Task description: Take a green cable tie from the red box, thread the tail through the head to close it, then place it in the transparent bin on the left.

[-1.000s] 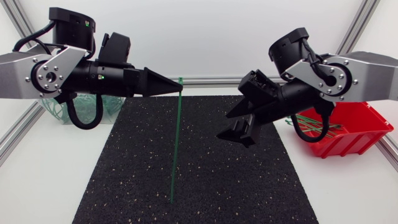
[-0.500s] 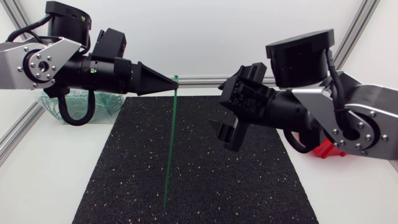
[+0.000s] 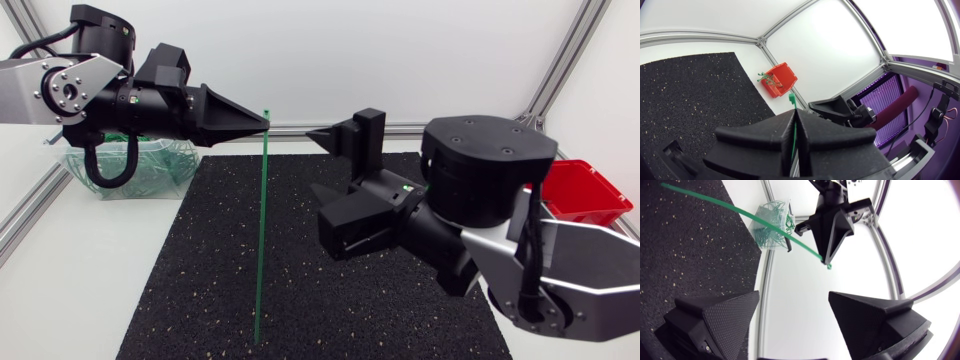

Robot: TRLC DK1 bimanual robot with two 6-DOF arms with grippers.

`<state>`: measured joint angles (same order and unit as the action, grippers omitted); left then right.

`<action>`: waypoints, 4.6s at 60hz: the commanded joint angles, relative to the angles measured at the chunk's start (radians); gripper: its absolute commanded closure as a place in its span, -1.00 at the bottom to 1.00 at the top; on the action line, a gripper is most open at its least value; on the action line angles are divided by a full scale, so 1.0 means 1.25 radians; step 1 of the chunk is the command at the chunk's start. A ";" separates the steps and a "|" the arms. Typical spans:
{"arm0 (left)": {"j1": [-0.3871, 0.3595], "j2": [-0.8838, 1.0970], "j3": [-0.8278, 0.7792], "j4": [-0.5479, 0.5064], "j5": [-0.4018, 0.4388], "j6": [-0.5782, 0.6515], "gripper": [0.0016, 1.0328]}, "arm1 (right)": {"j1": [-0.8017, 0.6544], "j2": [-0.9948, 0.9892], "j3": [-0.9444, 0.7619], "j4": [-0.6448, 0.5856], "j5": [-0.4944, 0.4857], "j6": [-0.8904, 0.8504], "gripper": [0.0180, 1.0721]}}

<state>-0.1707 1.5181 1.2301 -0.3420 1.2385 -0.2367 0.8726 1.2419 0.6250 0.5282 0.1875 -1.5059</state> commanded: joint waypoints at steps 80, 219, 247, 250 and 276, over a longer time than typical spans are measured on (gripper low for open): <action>0.022 0.128 0.021 -0.069 0.062 0.134 0.94 | 0.086 0.300 -0.181 0.356 -0.449 -0.523 -0.91; 0.019 0.121 -0.021 -0.103 0.052 0.236 0.93 | 0.177 0.356 -0.111 0.349 -0.226 -0.274 0.89; 0.016 0.061 -0.096 -0.103 0.052 0.294 0.93 | 0.195 0.223 -0.012 -0.004 -0.079 0.391 0.89; 0.015 0.052 -0.100 -0.103 0.054 0.292 0.94 | 0.197 0.204 -0.010 -0.029 -0.086 0.450 0.89; -0.009 0.038 -0.115 -0.124 0.052 0.286 0.93 | 0.170 0.045 0.056 -0.315 -0.240 0.892 0.89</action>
<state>-0.1745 1.5898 1.1122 -0.4801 1.3010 0.1066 1.1027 1.3354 0.6605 0.1673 -0.0914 -0.5098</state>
